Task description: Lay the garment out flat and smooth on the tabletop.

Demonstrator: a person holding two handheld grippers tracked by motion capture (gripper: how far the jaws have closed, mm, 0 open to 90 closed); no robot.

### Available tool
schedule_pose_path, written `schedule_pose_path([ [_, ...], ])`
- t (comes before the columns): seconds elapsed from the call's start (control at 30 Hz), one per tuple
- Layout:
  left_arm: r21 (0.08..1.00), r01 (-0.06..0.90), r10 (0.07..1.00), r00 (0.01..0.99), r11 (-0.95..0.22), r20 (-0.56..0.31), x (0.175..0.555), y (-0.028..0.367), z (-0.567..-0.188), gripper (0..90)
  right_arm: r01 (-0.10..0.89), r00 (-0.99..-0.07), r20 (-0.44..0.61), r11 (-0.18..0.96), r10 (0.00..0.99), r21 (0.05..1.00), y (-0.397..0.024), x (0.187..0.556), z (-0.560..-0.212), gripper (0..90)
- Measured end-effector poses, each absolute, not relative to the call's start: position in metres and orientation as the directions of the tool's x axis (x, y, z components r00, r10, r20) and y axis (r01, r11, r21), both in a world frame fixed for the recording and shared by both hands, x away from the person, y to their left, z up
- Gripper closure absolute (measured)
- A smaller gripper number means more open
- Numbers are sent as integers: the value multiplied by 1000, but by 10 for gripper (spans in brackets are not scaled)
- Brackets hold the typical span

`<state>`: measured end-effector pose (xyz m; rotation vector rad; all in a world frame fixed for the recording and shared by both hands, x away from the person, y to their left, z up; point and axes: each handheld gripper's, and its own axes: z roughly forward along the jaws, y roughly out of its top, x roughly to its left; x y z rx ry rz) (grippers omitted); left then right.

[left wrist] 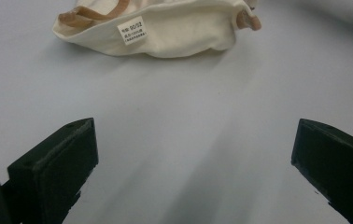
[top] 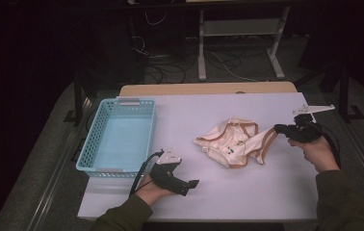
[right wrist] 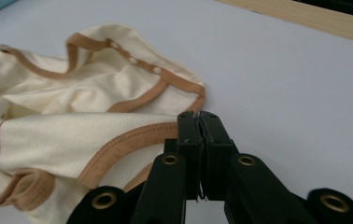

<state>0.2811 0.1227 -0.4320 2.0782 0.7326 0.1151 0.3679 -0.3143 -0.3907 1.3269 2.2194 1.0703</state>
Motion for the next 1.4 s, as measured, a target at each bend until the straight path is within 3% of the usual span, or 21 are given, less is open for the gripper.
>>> schedule_pose_path([
  [0.53, 783, 459, 540, 820, -420, -190, 282, 124, -432, 0, 663, -420, 100, 230, 902, 713, -335, 392, -414, 857],
  [0.7, 784, 457, 539, 821, -420, -190, 281, 123, -432, 0, 660, -426, 117, 220, 897, 718, -336, 388, -411, 762],
  [1.0, 784, 458, 540, 820, -419, -191, 281, 123, -432, 0, 635, -495, 142, 246, 857, 732, -324, 373, -394, 550],
  [1.4, 787, 457, 541, 819, -415, -191, 281, 124, -431, 0, 603, -617, 197, 296, 762, 741, -290, 355, -385, 537],
])
